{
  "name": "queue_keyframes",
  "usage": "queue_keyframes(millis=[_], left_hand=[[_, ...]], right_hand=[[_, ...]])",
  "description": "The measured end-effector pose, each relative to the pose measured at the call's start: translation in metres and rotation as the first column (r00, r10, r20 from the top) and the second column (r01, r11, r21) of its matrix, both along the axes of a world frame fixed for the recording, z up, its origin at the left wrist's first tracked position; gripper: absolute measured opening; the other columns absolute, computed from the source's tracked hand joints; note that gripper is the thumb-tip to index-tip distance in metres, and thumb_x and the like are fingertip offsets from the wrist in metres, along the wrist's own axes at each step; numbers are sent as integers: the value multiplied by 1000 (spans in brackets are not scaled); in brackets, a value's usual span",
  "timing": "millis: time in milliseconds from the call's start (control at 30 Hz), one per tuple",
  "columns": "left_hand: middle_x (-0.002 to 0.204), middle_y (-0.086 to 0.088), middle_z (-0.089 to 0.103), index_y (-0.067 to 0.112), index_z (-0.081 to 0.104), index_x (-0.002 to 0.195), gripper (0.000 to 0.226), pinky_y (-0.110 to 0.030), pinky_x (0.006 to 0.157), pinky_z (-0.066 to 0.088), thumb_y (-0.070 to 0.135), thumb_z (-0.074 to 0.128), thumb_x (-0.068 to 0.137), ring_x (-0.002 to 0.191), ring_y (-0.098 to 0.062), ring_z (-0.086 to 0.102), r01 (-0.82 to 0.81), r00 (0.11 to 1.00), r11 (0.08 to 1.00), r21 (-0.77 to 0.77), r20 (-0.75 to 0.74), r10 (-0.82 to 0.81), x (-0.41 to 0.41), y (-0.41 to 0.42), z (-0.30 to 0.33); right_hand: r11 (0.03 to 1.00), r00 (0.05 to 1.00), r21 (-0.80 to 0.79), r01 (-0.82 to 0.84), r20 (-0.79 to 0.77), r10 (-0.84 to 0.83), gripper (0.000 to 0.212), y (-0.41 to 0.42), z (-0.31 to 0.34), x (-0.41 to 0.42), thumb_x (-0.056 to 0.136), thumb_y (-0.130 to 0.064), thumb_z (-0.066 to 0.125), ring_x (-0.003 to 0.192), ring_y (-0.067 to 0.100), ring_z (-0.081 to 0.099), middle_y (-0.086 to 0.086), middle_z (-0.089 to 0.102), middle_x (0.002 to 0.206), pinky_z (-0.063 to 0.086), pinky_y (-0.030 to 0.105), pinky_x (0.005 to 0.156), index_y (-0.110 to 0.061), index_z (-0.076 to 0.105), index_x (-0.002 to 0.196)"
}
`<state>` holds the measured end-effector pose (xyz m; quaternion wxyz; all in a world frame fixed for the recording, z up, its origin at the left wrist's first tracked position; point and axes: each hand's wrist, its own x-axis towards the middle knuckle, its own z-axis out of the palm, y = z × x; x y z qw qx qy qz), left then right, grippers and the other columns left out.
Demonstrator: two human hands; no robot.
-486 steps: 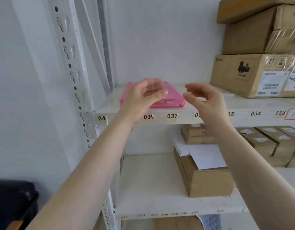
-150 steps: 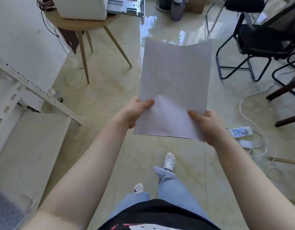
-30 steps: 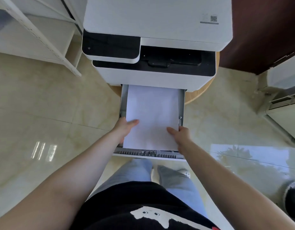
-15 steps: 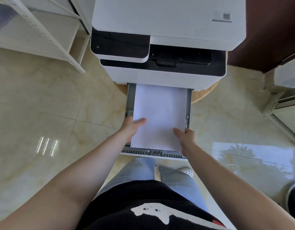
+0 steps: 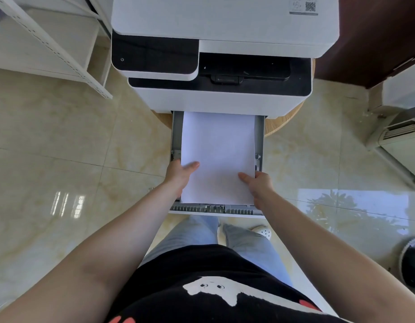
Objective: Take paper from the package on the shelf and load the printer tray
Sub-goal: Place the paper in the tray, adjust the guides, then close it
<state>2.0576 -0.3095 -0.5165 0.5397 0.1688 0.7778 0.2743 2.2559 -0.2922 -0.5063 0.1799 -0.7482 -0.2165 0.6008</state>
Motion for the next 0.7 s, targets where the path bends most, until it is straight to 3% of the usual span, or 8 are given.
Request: queue_keyframes(millis=[233,433,533,700], left_hand=[[127,-9,58,1,51,127,54,-32,87,38,30,68,85,114,-27,55,-23,997,1000,-11,-76,22,7,2,-3],[93,-10,68,6,65,96,22,-29,71,43,22,71,82,81,-24,59,18,987,996,93,-161,-3,3,-4,2],[90,-14,69,4,66,92,21,-34,72,47,20,71,80,77,-24,59,9,990,996,86,-139,3,0,-4,0],[88,-9,65,1,64,91,23,-31,70,44,20,70,81,75,-24,56,11,989,997,76,-146,0,1,-3,-4]], right_hand=[[1000,1000,2,22,18,-22,18,1,-3,-5,86,-10,67,83,30,61,12,64,94,54,43,79,-7,59,102],[993,998,112,36,54,-42,3,-10,-2,-5,87,-9,63,73,25,59,9,65,83,49,34,71,-12,62,85],[988,997,145,51,50,-59,14,-14,-2,-4,86,-9,63,74,24,58,12,64,83,50,38,71,-16,61,74],[997,999,73,4,47,-7,8,-6,-4,-2,86,-12,65,79,28,60,13,65,90,53,42,77,-9,60,91]])
